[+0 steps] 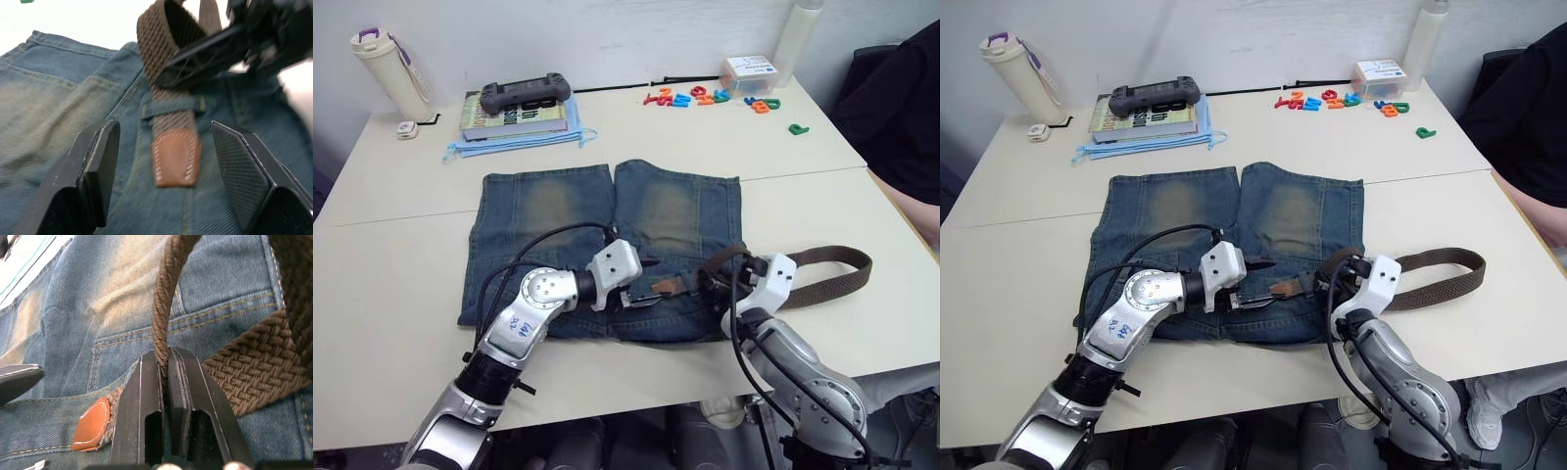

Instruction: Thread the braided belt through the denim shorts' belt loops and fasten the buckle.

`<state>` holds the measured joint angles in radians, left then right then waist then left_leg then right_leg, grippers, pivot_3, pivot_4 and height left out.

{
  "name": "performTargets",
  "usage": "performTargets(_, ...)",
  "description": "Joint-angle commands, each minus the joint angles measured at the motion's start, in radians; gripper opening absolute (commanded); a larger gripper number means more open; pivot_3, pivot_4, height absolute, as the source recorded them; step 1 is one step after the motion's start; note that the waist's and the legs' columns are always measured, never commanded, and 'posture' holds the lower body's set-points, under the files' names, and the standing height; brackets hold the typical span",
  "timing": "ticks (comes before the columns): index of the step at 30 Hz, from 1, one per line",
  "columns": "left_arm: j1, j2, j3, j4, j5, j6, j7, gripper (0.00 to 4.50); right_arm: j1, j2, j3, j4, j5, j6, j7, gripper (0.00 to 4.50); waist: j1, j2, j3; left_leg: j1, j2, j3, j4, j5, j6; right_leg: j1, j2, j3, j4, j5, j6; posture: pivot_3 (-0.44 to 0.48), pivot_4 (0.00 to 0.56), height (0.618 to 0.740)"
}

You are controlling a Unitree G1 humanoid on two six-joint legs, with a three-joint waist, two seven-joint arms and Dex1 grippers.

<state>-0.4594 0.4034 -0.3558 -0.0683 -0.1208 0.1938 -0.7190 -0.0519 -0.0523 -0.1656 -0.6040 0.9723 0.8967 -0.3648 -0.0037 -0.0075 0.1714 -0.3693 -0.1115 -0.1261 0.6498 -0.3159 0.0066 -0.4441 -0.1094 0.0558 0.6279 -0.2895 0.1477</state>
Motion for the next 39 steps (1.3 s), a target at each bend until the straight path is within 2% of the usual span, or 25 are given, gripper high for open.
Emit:
performTargets(1,0.003,-0.002,-0.039,0.045,0.14,-0.172,0.048,3.28,0.011,0.019,-0.016,-0.038,0.068,-0.003,-0.019,0.0,0.002,0.0,0.0,0.0,0.0,0.0,0.0,0.0,0.0,0.0,0.0,0.0,0.0,0.0,0.0,0.0,0.15,0.714)
performTargets(6,-0.014,-0.026,-0.075,0.13,0.295,-0.313,0.139,3.28,0.016,0.033,-0.019,-0.052,0.141,-0.02,-0.049,0.0,0.003,0.0,0.0,0.0,0.0,0.0,0.001,0.0,0.0,0.0,0.0,0.0,0.0,0.0,0.0,0.0,0.15,0.714)
performTargets(14,-0.023,0.002,-0.096,0.238,0.465,-0.468,0.216,3.28,0.019,0.013,-0.025,-0.056,0.216,-0.055,-0.093,0.0,0.003,-0.001,-0.001,0.0,0.0,0.0,0.002,0.0,0.0,0.001,0.0,0.0,0.001,0.001,0.001,0.0,0.15,0.714)
performTargets(20,-0.037,0.043,-0.105,0.334,0.594,-0.61,0.342,3.28,0.024,0.015,-0.013,-0.053,0.241,-0.087,-0.107,0.0,0.002,-0.003,-0.003,0.001,0.0,0.0,0.003,0.0,0.0,0.001,0.0,0.001,0.002,0.001,0.001,0.0,0.15,0.714)
performTargets(24,-0.032,0.07,-0.095,0.385,0.665,-0.722,0.476,3.28,0.024,0.016,0.001,-0.055,0.258,-0.108,-0.115,0.0,0.0,-0.004,-0.005,0.002,0.0,0.0,0.002,0.0,0.0,0.001,0.0,0.001,0.003,0.001,0.001,0.0,0.15,0.714)
performTargets(31,-0.053,0.054,-0.059,0.482,0.662,-0.799,0.599,3.28,0.04,-0.003,0.029,-0.059,0.259,-0.126,-0.119,0.0,0.0,-0.004,-0.011,0.002,0.001,0.0,0.002,0.001,-0.001,0.001,0.001,0.001,0.005,0.001,0.001,0.0,0.15,0.714)
performTargets(37,-0.012,0.038,-0.069,0.478,0.52,-0.965,0.523,3.28,0.051,-0.007,0.043,-0.063,0.251,-0.141,-0.129,0.0,-0.001,-0.004,-0.013,0.003,0.001,0.001,0.002,0.001,-0.002,0.001,0.0,0.001,0.006,0.001,0.001,0.0,0.15,0.714)
performTargets(39,-0.003,0.047,-0.067,0.481,0.507,-0.995,0.5,3.28,0.054,-0.009,0.046,-0.063,0.251,-0.147,-0.13,0.0,0.0,-0.004,-0.013,0.003,0.001,0.001,0.002,0.001,-0.001,0.001,0.0,0.001,0.006,0.001,0.001,0.0,0.15,0.714)
